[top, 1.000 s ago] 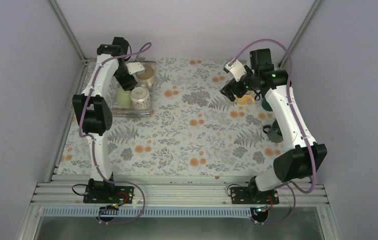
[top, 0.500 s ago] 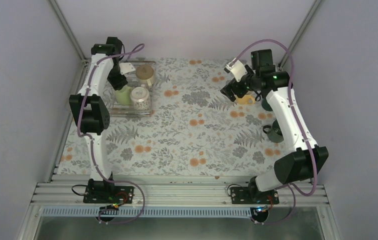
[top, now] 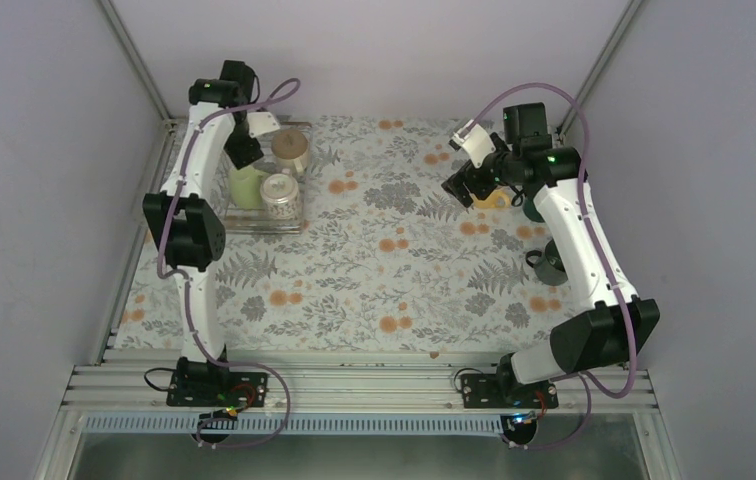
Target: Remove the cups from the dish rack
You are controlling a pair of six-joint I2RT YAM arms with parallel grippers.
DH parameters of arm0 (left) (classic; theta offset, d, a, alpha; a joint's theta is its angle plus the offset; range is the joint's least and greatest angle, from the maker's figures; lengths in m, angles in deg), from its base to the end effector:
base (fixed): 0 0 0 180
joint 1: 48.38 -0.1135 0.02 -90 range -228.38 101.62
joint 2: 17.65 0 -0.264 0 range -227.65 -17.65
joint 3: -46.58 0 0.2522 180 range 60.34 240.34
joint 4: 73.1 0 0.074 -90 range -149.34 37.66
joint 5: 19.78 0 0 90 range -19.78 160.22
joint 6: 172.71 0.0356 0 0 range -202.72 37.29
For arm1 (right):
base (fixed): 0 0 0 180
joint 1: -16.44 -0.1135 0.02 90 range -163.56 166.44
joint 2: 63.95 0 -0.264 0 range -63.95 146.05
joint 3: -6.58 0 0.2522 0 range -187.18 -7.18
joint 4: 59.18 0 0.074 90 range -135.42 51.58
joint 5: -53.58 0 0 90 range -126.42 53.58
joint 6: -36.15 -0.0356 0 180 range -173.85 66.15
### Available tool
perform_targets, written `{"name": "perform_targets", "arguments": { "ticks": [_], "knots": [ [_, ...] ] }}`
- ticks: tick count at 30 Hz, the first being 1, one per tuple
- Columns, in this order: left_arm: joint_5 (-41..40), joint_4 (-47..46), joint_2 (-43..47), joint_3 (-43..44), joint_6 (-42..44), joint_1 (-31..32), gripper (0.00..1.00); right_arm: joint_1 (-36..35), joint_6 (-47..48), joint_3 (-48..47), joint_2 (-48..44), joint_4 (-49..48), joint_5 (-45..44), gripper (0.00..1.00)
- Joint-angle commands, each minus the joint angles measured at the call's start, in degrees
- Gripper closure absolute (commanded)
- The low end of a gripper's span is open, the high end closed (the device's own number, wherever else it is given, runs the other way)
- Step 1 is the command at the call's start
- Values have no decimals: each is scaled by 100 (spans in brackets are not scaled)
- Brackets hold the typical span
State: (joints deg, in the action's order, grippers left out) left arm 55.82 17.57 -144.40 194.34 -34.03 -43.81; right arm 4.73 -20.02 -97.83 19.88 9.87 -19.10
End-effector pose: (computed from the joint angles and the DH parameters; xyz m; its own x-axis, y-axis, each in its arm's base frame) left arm 0.4504 -0.0271 0.3137 -0.6239 0.7796 -0.0544 0.6960 0.5859 0.4150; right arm 0.2909 0.0711 0.3838 -0.3934 -0.6243 -0.6748 -0.7296 0.6587 -0.1840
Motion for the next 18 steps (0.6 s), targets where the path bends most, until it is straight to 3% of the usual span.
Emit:
{"name": "perform_targets", "arguments": {
  "ticks": [1,6,14,18],
  "knots": [
    [340,88,313,-329,30,296,18,-64,86,37,-111,-25,88,0],
    [325,88,135,-510,35,453,19,-66,113,-15,-100,9,88,0],
    [274,88,-375,136,234,451,25,-67,140,6,-105,-8,47,0],
    [417,88,-416,8,506,461,26,-60,134,19,-93,-6,43,1]
  ]
}}
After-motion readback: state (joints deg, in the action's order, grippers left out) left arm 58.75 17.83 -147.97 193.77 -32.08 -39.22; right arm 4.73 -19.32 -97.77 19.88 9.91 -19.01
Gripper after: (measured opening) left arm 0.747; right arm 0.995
